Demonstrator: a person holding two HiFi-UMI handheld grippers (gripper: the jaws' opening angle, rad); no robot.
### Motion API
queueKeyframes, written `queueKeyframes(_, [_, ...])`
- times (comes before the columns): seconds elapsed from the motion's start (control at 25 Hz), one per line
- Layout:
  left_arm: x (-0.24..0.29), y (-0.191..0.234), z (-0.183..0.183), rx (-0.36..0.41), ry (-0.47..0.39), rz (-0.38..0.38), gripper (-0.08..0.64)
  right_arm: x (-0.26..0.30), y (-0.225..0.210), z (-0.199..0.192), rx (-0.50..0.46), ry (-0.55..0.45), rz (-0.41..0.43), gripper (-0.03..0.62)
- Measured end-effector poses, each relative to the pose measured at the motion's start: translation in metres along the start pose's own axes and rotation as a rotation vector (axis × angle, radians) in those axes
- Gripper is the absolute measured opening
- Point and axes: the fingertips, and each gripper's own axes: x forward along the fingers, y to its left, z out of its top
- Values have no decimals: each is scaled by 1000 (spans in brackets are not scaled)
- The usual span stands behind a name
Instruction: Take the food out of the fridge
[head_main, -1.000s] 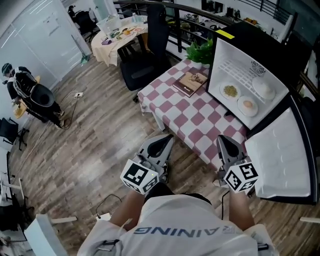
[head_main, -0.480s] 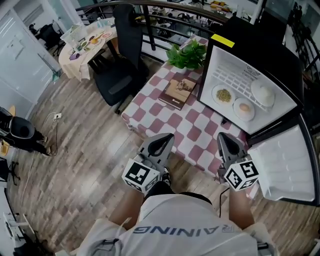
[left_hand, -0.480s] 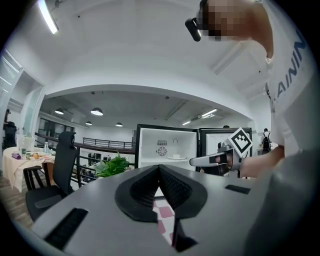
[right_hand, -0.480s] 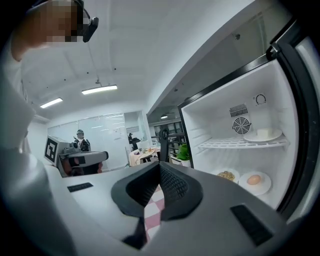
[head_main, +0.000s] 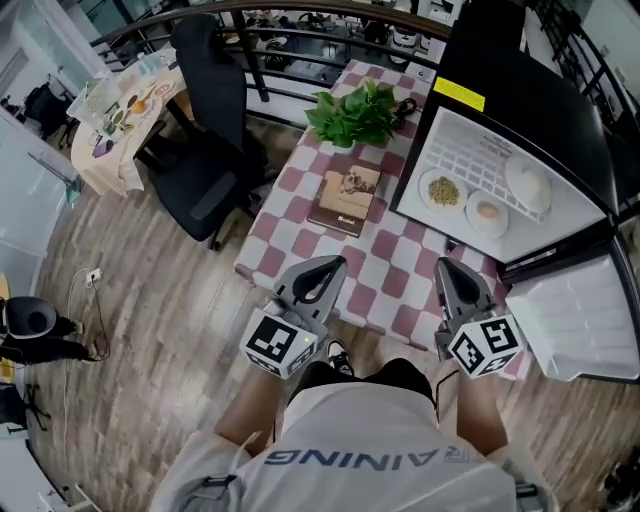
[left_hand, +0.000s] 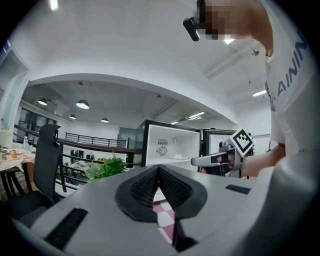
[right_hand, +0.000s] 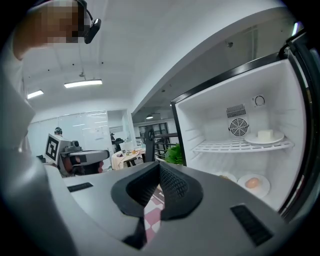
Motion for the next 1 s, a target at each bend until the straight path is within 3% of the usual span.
queueKeyframes(0.32, [51, -18, 4, 20, 16, -129, 9, -18, -46, -1, 59, -27, -128, 18])
queueKeyframes(0.76, [108, -79, 0, 42, 57, -137, 9, -57, -122, -27, 171, -25, -155, 20])
queueKeyframes(1.0, [118, -85, -12, 30, 74, -160, 9, -48, -135, -47, 252, 22, -157, 19])
